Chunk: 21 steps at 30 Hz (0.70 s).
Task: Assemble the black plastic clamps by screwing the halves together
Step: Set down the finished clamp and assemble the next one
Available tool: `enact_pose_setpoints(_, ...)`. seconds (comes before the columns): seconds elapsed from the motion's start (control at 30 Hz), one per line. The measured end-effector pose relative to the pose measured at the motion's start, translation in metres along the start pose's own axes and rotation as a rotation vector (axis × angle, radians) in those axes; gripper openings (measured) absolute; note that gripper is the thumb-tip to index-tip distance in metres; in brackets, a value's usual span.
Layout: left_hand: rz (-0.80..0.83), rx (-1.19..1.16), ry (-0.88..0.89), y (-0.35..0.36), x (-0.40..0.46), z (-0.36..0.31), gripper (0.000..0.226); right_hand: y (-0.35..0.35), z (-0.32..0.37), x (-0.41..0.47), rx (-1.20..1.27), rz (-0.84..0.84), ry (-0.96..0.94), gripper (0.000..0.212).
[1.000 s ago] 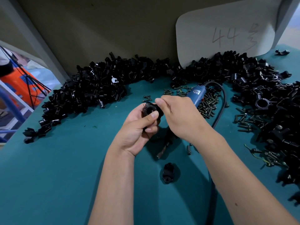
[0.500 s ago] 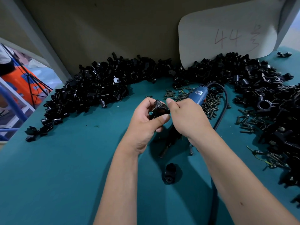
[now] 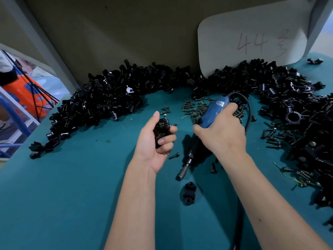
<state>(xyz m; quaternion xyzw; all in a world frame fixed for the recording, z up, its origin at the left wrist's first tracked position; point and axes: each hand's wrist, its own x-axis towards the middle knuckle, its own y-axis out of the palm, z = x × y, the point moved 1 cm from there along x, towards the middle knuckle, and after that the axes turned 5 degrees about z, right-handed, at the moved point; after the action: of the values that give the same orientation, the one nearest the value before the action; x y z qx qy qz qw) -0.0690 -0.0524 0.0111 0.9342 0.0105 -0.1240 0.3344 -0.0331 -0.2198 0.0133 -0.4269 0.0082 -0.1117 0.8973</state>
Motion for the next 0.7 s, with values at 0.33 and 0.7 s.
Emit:
enact_pose_setpoints(0.33,0.133,-0.096,-0.122,-0.006,-0.002,-0.002,0.019,-0.021,-0.009,0.02,1.058,0.102,0.151,0.034)
enact_pose_setpoints(0.7,0.115,0.147,-0.007,-0.002,0.001,0.0,0.032,-0.016,-0.012,0.019,0.447,0.15,-0.118,0.047)
